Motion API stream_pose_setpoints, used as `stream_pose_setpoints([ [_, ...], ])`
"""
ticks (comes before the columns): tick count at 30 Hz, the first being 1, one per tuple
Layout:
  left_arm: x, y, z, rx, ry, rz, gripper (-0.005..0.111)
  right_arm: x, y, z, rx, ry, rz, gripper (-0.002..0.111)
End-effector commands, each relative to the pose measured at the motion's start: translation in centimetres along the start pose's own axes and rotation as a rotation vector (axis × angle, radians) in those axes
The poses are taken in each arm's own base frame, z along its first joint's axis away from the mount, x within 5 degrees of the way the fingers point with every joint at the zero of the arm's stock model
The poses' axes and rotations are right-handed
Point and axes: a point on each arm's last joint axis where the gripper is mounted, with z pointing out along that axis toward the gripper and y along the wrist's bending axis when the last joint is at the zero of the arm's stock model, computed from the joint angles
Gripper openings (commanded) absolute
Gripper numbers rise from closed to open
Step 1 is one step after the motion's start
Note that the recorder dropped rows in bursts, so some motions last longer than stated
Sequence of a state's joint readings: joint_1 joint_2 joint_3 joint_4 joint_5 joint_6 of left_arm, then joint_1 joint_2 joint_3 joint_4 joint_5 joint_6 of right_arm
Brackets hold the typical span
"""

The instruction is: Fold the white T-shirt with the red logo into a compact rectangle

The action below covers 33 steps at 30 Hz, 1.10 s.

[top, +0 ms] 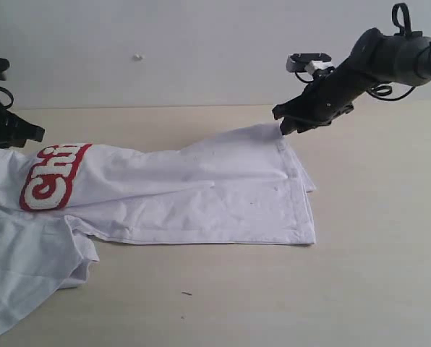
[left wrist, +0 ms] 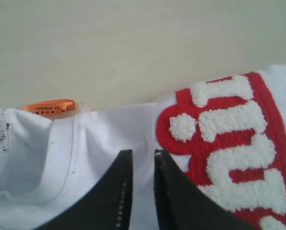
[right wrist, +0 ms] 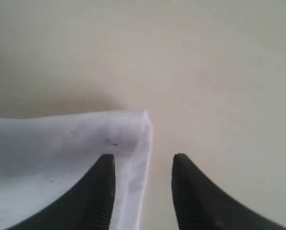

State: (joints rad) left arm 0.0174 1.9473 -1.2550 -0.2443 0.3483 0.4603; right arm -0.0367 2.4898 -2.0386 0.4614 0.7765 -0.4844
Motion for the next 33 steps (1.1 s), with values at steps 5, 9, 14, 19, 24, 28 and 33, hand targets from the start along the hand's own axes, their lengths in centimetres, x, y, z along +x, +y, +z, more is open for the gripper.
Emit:
stream_pose_setpoints([
  [5,-0.5,-0.2,-0.5,0.005,-0.017,0.003,0.019,0.8,0.6,2.7,-0.138,-0.035,-0.009,0.036],
  [9,-0.7,-0.1,-0.5,-0.007,-0.038,0.007,0.019,0.7,0.7,2.5,-0.144,-0.035,-0.054,0.0],
  [14,-0.6,-0.1,-0.2,-0.012,-0.044,0.014,0.019,-0.5,1.4,0.3,-0.166,-0.057,-0.065,0.0],
  [19,-0.5,-0.1,0.0,-0.012,-0.038,0.015,0.019,-2.2,2.2,-2.4,-0.174,-0.132,-0.061,0.0],
  [24,-0.6,-0.1,0.0,-0.015,-0.044,0.032,0.019,-4.5,2.2,-4.1,-0.136,-0.334,0.038,0.0],
  [28,-0.8,0.1,0.0,-0.028,-0.068,0.05,0.019,-5.7,2.2,-3.9,-0.151,-0.494,0.129,0.0],
  [33,-1.2,0.3,-0.1,-0.052,-0.112,0.059,0.019,-6.3,2.5,-2.8,-0.059,-0.605,0.114,0.009],
])
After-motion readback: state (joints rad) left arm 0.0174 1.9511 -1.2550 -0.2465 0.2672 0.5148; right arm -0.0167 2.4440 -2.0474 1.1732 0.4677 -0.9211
